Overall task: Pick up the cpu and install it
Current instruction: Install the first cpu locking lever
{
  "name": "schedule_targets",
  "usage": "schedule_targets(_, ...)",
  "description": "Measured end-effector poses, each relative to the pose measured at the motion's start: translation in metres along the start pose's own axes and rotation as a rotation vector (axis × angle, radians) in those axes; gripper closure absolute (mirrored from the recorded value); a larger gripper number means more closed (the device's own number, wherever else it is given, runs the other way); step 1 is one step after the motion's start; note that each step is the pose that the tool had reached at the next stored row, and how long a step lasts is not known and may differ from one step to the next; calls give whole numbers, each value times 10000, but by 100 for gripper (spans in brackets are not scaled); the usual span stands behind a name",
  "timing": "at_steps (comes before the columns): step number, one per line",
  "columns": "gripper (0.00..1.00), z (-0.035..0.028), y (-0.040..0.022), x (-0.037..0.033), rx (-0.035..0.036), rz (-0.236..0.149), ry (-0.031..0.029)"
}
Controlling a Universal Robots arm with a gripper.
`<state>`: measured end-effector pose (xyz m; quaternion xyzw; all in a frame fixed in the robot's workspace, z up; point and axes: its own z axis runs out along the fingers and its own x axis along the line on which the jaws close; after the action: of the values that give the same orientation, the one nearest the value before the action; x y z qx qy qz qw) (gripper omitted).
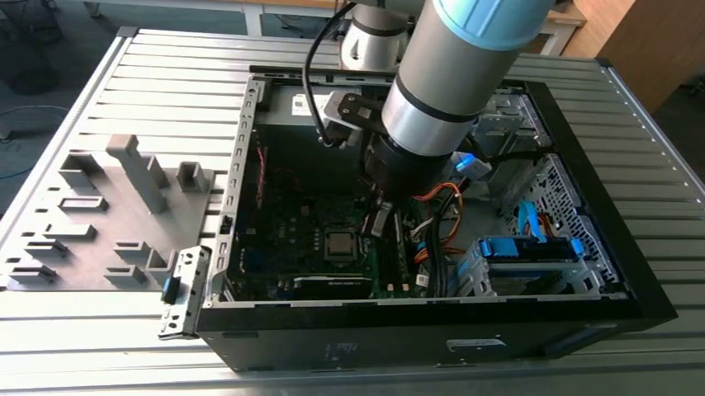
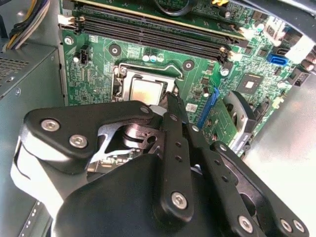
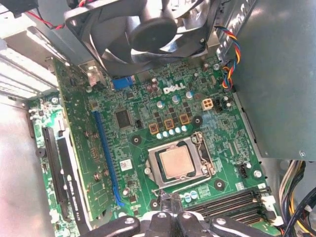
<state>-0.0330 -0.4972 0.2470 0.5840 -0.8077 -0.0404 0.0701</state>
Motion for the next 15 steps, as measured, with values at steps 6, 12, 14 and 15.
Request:
schedule_targets(6, 89, 22, 134, 39, 0, -3, -28)
schedule_targets(12, 89, 32, 208, 11, -18, -13, -88)
schedule_targets(14, 89, 32, 209, 8, -22, -16, -100)
schedule_targets(15, 89, 32, 209, 8, -22, -16, -100)
